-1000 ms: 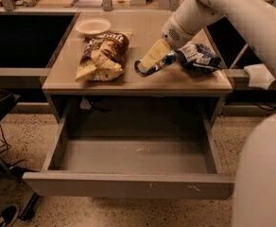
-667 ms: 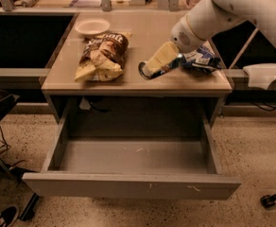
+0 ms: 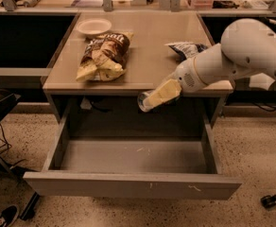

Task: Place redbull can into top drawer

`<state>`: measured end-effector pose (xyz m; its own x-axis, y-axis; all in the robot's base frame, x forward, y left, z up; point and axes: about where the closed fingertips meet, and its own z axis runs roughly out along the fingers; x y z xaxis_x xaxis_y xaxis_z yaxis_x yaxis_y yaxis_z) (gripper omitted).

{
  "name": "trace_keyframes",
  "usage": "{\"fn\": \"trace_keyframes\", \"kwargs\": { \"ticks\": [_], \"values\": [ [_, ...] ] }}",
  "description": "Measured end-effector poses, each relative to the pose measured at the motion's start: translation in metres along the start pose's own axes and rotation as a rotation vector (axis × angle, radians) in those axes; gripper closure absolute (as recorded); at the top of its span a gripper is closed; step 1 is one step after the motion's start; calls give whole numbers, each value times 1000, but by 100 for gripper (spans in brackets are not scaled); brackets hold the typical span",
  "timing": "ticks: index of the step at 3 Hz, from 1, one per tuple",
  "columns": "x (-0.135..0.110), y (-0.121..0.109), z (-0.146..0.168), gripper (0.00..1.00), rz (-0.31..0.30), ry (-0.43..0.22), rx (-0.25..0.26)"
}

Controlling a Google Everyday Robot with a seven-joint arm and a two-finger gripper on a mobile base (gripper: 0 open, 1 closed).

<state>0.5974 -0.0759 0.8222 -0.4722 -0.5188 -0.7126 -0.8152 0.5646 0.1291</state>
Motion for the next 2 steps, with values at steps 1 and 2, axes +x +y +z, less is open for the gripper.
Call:
{"fn": "trace_keyframes", "kwargs": {
  "ticks": [1,2],
  "values": [
    [4,3,3,100,2,4,-4],
    [8,18,-4,100,-37,-22,48]
  ]
}}
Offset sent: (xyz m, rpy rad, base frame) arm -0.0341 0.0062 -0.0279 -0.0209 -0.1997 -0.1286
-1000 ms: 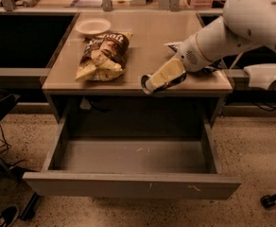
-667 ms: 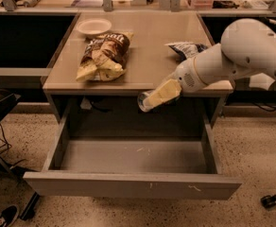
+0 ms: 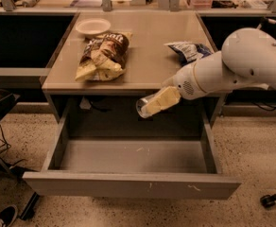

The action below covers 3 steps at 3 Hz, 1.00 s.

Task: Place redbull can into top drawer

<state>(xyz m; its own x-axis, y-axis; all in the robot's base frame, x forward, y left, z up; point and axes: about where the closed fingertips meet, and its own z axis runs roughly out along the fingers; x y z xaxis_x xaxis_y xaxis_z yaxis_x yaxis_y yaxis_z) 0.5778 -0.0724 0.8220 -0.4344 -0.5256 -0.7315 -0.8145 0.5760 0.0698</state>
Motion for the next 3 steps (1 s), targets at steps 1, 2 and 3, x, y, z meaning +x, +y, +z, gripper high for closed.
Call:
{"fn": "trace_keyframes", "kwargs": {
  "ticks": [1,2,3],
  "values": [
    [21,27,1,100,-48,-4,107],
    [58,30,19,100,-67,49,223],
    [77,10,41,100,-87,117,296]
  ]
}}
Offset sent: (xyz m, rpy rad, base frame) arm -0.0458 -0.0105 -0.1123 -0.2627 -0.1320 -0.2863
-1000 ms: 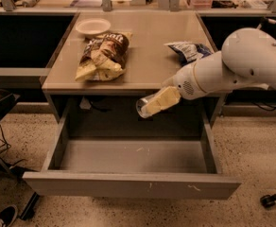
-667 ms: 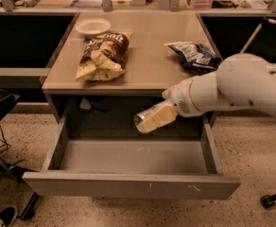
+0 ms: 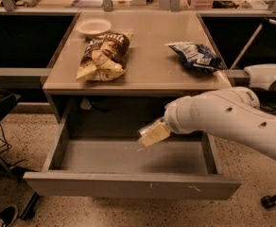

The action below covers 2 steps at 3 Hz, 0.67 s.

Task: Place redbull can into top drawer

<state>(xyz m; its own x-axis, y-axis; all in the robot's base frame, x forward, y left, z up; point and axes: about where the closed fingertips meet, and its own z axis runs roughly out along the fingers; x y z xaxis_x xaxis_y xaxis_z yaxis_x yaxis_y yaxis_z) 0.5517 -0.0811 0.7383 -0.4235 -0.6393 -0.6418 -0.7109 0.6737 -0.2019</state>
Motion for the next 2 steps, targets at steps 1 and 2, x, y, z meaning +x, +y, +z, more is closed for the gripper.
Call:
{"fn": "trace_keyframes", "kwargs": {
  "ticks": [1,2],
  "values": [
    [12,-21,25,100,54,82,26],
    [24,-27,34,100,170,160,3]
  ]
}}
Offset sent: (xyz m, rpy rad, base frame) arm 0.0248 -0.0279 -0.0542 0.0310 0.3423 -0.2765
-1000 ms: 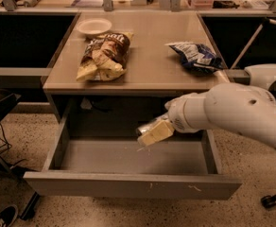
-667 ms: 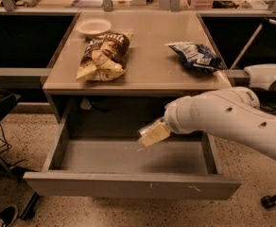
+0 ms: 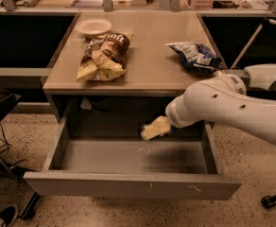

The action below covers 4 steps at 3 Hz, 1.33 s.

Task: Place redbull can into top drawer

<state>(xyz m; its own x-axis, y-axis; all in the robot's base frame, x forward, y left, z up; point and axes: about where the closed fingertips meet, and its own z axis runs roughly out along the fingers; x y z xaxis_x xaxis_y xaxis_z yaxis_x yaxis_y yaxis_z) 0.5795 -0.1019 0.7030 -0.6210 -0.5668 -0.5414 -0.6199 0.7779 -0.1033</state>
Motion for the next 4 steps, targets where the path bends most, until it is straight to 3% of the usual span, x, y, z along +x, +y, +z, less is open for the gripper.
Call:
{"fn": "trace_keyframes", "kwargs": {
  "ticks": [1,2,3,4],
  "values": [
    [17,17,-11,100,82,30,-47],
    [37,42,-24,100,130,9,-93],
    [37,43,-25,100,140,7,-98],
    [43,47,-7,100,142,21,-92]
  ]
}}
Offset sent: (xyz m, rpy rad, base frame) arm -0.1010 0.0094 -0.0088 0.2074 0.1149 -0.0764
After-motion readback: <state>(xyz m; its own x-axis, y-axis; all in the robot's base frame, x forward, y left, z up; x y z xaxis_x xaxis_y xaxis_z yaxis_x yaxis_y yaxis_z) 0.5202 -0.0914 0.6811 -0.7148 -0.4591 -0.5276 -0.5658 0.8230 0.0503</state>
